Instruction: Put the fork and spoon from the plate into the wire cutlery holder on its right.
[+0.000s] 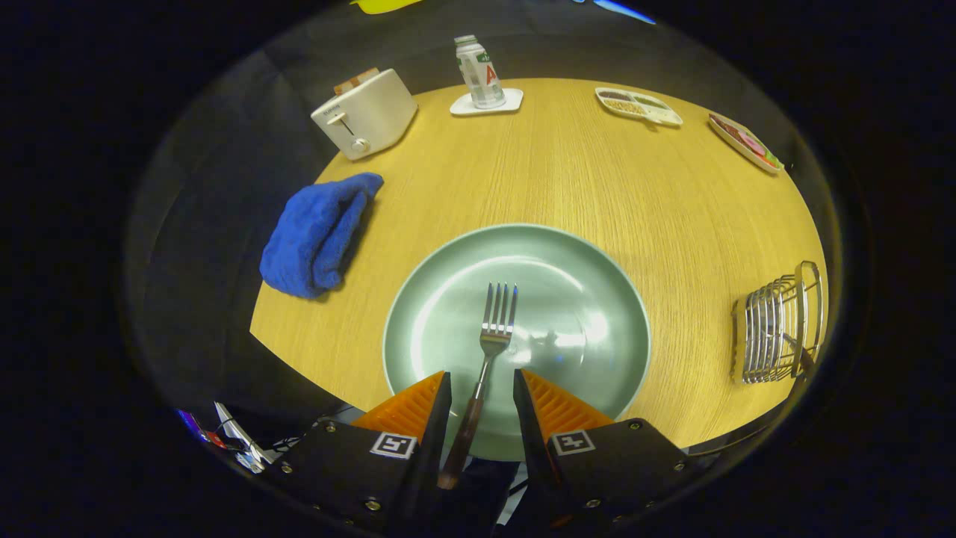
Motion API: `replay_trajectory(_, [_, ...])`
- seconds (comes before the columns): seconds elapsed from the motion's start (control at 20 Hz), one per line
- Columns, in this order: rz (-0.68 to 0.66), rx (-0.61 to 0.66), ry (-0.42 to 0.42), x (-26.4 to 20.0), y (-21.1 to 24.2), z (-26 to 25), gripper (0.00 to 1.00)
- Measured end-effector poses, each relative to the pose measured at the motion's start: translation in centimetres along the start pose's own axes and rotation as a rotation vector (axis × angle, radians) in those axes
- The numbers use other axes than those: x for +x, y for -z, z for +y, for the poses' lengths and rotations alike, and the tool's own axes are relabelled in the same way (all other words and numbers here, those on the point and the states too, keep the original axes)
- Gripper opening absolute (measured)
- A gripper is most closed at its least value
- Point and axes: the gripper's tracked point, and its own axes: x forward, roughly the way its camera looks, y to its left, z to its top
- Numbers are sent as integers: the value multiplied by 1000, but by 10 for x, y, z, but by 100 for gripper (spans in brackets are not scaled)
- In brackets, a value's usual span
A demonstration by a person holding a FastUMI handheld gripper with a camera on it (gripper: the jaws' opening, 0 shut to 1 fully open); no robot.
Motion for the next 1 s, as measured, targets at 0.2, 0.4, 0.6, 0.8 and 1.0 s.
replay_trajectory(0.2, [79,30,-25,11,12,3,51])
replay_trajectory(0.4, [116,42,-21,14,15,2,13])
replay_trajectory(0.6, [111,34,8,13,12,-5,1])
replay_trajectory(0.8, [97,35,14,12,10,-10,1])
replay_trajectory(1.0, [86,58,7,9,8,-12,1])
